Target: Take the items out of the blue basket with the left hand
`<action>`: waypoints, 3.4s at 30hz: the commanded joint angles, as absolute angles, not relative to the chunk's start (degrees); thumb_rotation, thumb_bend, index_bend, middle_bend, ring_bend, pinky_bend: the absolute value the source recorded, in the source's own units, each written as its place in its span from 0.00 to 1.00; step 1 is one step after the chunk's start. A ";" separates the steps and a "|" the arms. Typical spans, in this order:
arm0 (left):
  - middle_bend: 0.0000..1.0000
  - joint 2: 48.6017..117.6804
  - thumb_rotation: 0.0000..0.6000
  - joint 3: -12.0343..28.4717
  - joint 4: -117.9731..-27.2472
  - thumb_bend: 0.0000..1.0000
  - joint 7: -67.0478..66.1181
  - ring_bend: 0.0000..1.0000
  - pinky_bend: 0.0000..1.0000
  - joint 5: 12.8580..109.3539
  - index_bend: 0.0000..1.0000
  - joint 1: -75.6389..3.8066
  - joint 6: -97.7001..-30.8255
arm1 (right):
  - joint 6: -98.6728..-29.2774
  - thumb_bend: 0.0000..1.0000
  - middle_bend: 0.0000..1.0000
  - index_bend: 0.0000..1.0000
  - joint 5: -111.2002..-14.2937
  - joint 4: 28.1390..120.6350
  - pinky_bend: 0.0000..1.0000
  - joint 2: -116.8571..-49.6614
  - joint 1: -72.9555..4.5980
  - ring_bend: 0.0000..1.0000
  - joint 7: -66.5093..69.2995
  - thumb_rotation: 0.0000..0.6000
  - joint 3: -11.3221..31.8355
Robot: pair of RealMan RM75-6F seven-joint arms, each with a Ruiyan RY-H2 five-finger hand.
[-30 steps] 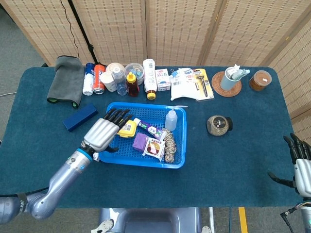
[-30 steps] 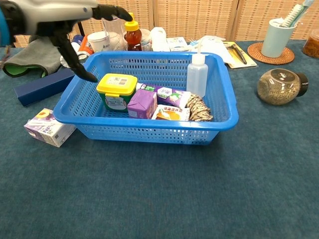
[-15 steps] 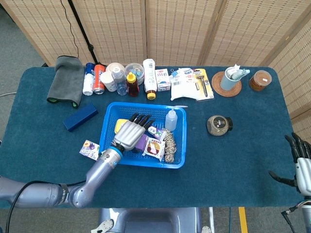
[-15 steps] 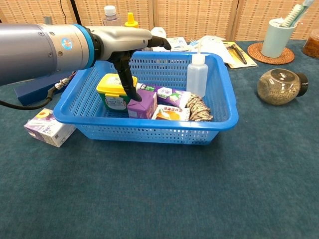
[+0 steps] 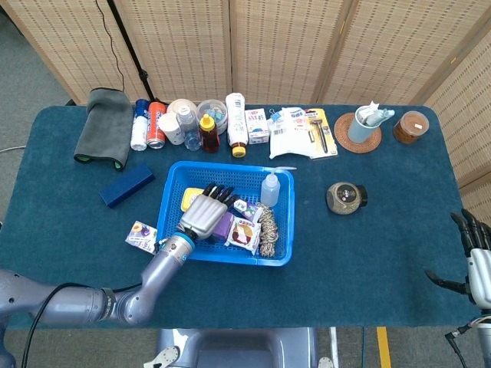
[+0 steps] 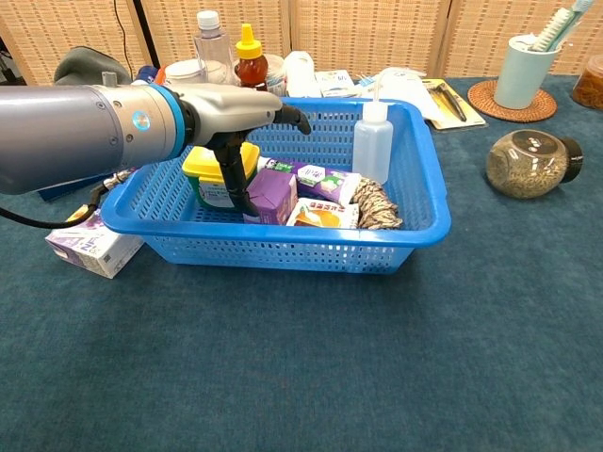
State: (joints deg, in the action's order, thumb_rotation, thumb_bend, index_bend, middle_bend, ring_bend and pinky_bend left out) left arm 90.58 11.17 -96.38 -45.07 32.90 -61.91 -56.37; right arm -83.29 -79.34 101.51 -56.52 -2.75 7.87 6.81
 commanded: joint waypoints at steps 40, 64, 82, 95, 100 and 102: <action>0.45 97.14 1.00 10.08 -90.20 0.20 -46.38 0.37 0.00 31.91 0.53 -64.69 -60.15 | -82.20 0.00 0.00 0.00 -78.29 101.16 0.00 -56.00 -3.05 0.00 9.46 1.00 7.08; 0.45 77.16 1.00 14.58 -112.13 0.20 -40.72 0.37 0.00 42.78 0.54 -56.19 -72.18 | -83.41 0.00 0.00 0.00 -79.91 102.11 0.00 -55.96 -2.55 0.00 8.66 1.00 6.46; 0.45 69.86 1.00 5.90 -102.19 0.20 -22.07 0.37 0.00 49.94 0.54 -41.14 -68.34 | -84.44 0.00 0.00 0.00 -82.73 103.02 0.00 -55.76 -2.12 0.00 8.51 1.00 5.30; 0.38 76.50 1.00 7.05 -95.07 0.20 -24.89 0.29 0.00 44.82 0.49 -41.15 -65.65 | -83.74 0.00 0.00 0.00 -82.31 103.02 0.00 -55.98 -2.45 0.00 7.93 1.00 5.20; 0.02 77.67 1.00 7.37 -94.30 0.16 -26.29 0.04 0.00 43.86 0.15 -41.38 -64.69 | -82.85 0.00 0.00 0.00 -82.26 102.79 0.00 -55.87 -2.80 0.00 7.96 1.00 4.99; 0.00 77.59 1.00 7.50 -94.50 0.13 -26.06 0.00 0.00 44.01 0.02 -41.25 -64.27 | -82.70 0.00 0.00 0.00 -82.39 102.71 0.00 -55.78 -2.88 0.00 7.93 1.00 4.90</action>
